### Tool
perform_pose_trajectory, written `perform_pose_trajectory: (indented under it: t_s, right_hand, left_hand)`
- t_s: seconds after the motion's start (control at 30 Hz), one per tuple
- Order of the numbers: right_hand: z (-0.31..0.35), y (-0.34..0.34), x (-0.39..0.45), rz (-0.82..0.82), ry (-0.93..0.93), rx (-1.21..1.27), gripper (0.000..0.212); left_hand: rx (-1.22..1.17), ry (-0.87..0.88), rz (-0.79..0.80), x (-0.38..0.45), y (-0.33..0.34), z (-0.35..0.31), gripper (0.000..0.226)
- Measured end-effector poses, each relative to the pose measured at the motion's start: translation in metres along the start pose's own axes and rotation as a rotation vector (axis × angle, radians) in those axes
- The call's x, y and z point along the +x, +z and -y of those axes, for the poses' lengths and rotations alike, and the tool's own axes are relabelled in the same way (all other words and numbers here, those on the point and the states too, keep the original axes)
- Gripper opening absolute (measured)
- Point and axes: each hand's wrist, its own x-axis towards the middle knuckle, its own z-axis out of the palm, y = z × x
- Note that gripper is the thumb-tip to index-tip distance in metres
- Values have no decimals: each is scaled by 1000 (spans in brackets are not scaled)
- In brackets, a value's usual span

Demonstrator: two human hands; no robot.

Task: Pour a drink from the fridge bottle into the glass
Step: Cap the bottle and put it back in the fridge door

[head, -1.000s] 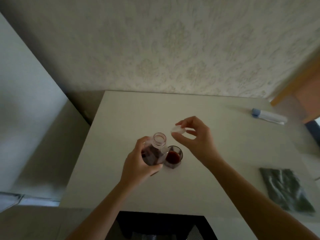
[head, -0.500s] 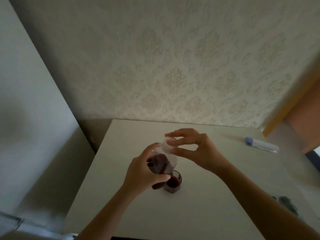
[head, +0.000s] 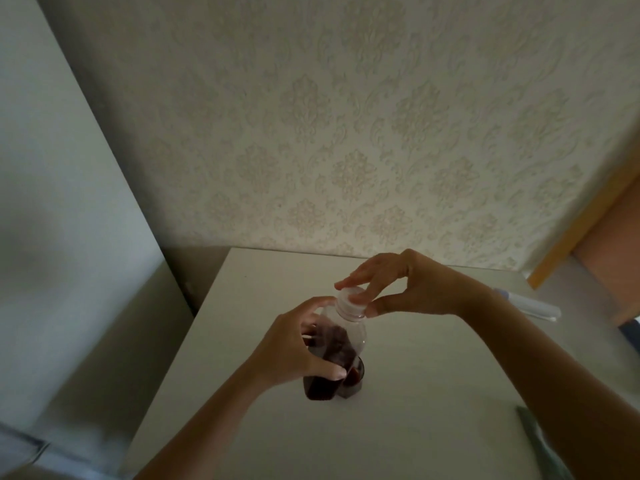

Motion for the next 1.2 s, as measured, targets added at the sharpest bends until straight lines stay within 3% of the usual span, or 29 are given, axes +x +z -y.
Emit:
perform_pose_trajectory:
  t_s: [0.17,0.37,0.6,0.73,0.83,0.9,1.0,1.13,1.2]
  right_hand:
    - [6,18,1,-245,-55,-68,23]
    - [16,25,0,-315,-123,-105,15]
    - [18,39,4,-603,0,-85,18]
    - [19,25,9,-438,-2,-268,31]
    - [22,12,18,-265,-171,-578,29]
    - [23,9,25,-211,-212,-641,27]
    - [25,14,35,-221,-127,-652,27]
    - [33,27,41,-324,54,-813,50]
    - [34,33,42,-335,114,-847,52]
  left_hand:
    - [-4,-19,-39,0,0,0,89]
    - [-22,-13,22,0,-1,-1,94]
    - [85,12,-270,-5,12,-20,82]
    - [35,11,-227,-4,10,-19,84]
    - [-23,49,-161,-2,3,-21,85]
    - [-35,58,-172,-2,2,-23,85]
    - [-17,60,-227,-2,4,-26,84]
    - [37,27,-323,-6,11,-27,89]
    - [84,31,-364,-7,12,-25,91]
